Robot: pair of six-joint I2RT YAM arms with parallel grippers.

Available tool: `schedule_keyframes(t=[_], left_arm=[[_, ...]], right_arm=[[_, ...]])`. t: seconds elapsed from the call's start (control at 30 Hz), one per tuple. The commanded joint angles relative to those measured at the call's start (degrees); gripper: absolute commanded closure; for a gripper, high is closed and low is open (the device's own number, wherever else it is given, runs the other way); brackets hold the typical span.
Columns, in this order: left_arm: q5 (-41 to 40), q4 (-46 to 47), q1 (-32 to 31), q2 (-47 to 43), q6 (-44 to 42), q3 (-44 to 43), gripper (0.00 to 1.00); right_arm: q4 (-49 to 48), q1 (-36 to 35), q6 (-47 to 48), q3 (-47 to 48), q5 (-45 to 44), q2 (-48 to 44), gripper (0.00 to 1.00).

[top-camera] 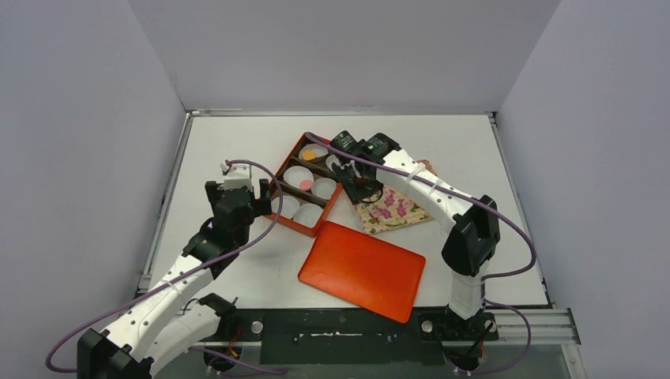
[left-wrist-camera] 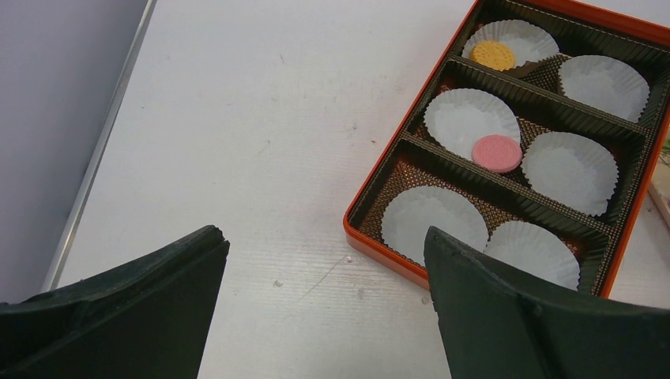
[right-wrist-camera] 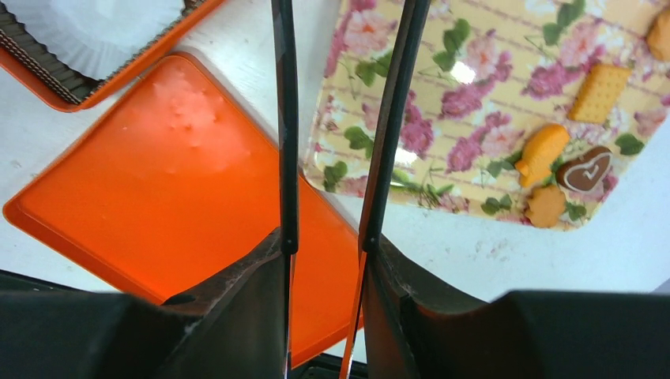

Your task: Pack the cookies

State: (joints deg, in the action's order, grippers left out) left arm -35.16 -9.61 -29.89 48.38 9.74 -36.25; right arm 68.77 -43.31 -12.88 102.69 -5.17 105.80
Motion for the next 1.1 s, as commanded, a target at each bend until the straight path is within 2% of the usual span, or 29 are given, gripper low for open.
schedule_keyframes(t=[0.0,0.6,1.07], left_arm=[[-0.4,2.8,0.2,-1.2,-0.9,-0.3,0.07],[-0.9,3.2,0.5,-2.3,-0.9,-0.1,0.07],[-1.0,3.2,0.5,-2.7,-0.9,-0.1,0.07]], right_arm=[[0.2,-2.1,0.8,5.0,-0.1,3.5,0.73],[-2.8,-3.6,3.4,10.2,1.4,14.8,0.7],[-2.1,-3.4,4.6,12.0,0.9,18.0,0.61]])
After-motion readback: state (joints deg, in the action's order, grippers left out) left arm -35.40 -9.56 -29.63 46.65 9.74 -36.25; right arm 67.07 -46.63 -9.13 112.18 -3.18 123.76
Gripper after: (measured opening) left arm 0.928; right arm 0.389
